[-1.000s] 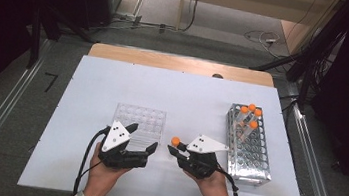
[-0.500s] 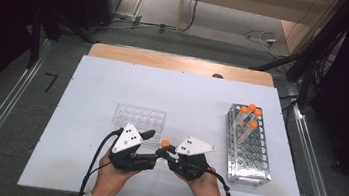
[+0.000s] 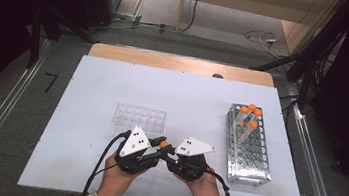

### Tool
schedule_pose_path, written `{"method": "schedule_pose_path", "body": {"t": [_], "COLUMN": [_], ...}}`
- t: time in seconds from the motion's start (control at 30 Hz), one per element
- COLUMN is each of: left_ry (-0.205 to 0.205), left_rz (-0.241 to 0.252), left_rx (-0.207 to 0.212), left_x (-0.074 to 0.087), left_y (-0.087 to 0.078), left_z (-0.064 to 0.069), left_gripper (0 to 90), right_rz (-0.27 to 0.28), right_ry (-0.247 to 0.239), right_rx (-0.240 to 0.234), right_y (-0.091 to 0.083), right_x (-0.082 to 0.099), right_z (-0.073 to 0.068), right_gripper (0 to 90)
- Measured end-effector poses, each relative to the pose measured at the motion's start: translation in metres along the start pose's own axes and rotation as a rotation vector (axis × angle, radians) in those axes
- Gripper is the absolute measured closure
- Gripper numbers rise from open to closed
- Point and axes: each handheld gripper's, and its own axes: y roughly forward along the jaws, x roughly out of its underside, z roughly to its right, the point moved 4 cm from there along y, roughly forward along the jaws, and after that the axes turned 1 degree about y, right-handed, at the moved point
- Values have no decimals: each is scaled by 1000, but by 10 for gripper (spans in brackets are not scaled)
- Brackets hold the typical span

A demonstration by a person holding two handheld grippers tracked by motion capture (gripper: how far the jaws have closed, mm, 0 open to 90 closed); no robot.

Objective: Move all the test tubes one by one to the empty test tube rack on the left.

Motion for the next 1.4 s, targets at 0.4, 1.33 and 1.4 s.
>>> {"method": "schedule_pose_path", "body": {"t": [0.4, 1.33, 1.4], "left_ry": [-21, -85, -97], "left_rz": [10, 98, 98], "left_rx": [-7, -223, -233], "left_x": [-6, -32, -31], "left_y": [-8, -65, -67], "left_z": [-8, -74, -81], "left_gripper": [703, 705, 705], "right_rz": [10, 3, 1], "right_ry": [33, 90, 85], "right_rx": [-32, 17, 17], "right_y": [-3, -7, -6], "right_x": [-2, 2, 2], "right_z": [1, 16, 16], "right_gripper": [337, 157, 157]}}
